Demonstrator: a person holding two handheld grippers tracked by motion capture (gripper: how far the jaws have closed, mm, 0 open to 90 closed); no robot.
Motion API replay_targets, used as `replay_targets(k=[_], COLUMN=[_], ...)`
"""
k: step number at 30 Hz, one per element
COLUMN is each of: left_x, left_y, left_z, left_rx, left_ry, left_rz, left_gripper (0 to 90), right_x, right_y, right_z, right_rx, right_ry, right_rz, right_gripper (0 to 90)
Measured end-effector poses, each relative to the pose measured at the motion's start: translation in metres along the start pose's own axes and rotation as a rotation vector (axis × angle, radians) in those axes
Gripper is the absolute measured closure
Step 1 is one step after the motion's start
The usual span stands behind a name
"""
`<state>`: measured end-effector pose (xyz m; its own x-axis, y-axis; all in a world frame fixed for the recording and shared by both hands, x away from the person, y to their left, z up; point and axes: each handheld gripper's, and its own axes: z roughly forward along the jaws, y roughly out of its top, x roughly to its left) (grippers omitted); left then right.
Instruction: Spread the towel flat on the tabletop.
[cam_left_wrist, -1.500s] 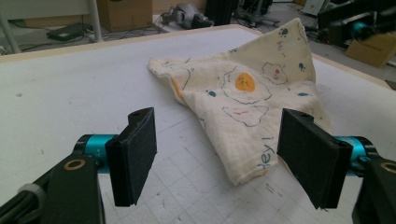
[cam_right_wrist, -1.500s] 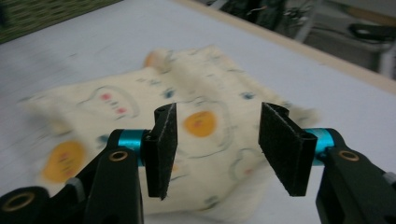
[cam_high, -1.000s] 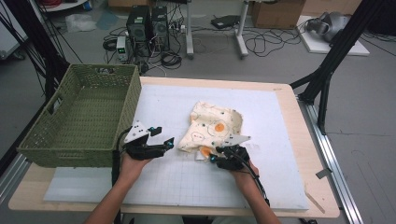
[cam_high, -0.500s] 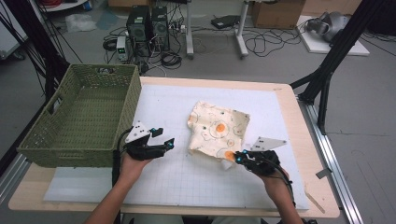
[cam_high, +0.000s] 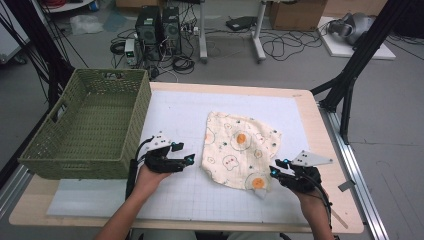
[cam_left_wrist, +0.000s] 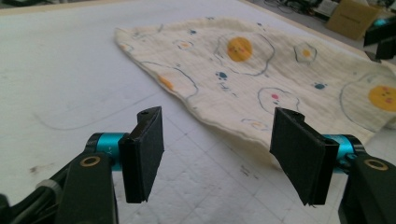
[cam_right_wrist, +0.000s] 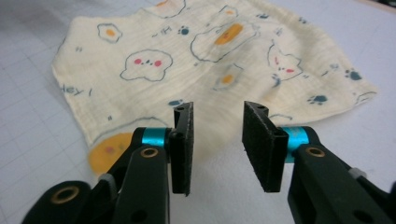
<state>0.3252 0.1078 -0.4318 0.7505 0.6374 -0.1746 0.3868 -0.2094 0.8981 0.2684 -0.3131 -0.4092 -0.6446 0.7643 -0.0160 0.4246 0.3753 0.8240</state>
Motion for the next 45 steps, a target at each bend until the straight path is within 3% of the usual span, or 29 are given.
replay_targets(k=[3,8,10,12,13,14,15,17,20,24,31,38,40,43,44,45], left_x=[-0.004,-0.01,-0.017,-0.024,-0.027,-0.027,-0.026,-0.026,-0.022,-0.01,0.001,0.004,0.004,0.005,0.006,0.006], left_y=[0.001,0.003,0.004,0.002,0.003,0.004,0.003,0.004,0.006,0.005,-0.009,-0.015,-0.016,-0.017,-0.017,-0.018], left_z=[0.015,0.046,0.056,0.064,0.064,0.063,0.062,0.058,0.046,0.016,-0.021,-0.031,-0.03,-0.029,-0.029,-0.028], left_rx=[0.051,0.163,0.2,0.241,0.243,0.239,0.242,0.249,0.217,0.165,0.143,0.137,0.138,0.134,0.129,0.13], left_ry=[-0.009,0.0,0.003,0.017,0.054,0.039,0.027,0.047,0.078,0.117,0.157,0.145,0.14,0.134,0.133,0.13], left_rz=[0.03,0.027,0.067,0.104,0.142,0.15,0.155,0.177,0.154,0.121,0.091,0.076,0.073,0.065,0.061,0.058], left_gripper=[34.8,34.7,37.5,47.3,51.6,62.7,79.7,85.8,86.5,86.4,86.3,85.9,85.5,85.1,84.7,84.6], right_x=[-0.002,-0.005,-0.005,-0.006,-0.006,-0.006,-0.006,-0.006,-0.005,-0.006,-0.007,-0.003,-0.001,0.002,0.003,0.003], right_y=[-0.002,-0.003,-0.002,-0.002,-0.003,-0.003,-0.002,-0.003,-0.003,-0.003,-0.005,0.003,0.004,0.005,0.007,0.009], right_z=[-0.001,-0.002,-0.003,-0.004,-0.004,-0.004,-0.005,-0.005,-0.005,-0.004,0.01,0.048,0.061,0.075,0.076,0.077], right_rx=[-0.007,-0.024,-0.03,-0.038,-0.042,-0.045,-0.046,-0.051,-0.045,-0.038,0.0,0.072,0.1,0.149,0.144,0.148], right_ry=[-0.013,-0.039,-0.043,-0.037,-0.036,-0.035,-0.033,-0.033,-0.032,-0.064,-0.122,-0.079,-0.072,-0.068,-0.043,-0.028], right_rz=[0.007,0.019,0.019,0.031,0.032,0.033,0.036,0.034,0.04,0.059,0.128,0.165,0.156,0.121,0.104,0.082], right_gripper=[59.7,56.9,56.3,56.3,56.3,56.0,55.9,55.4,55.5,55.8,52.4,44.8,44.7,56.0,70.8,78.9])
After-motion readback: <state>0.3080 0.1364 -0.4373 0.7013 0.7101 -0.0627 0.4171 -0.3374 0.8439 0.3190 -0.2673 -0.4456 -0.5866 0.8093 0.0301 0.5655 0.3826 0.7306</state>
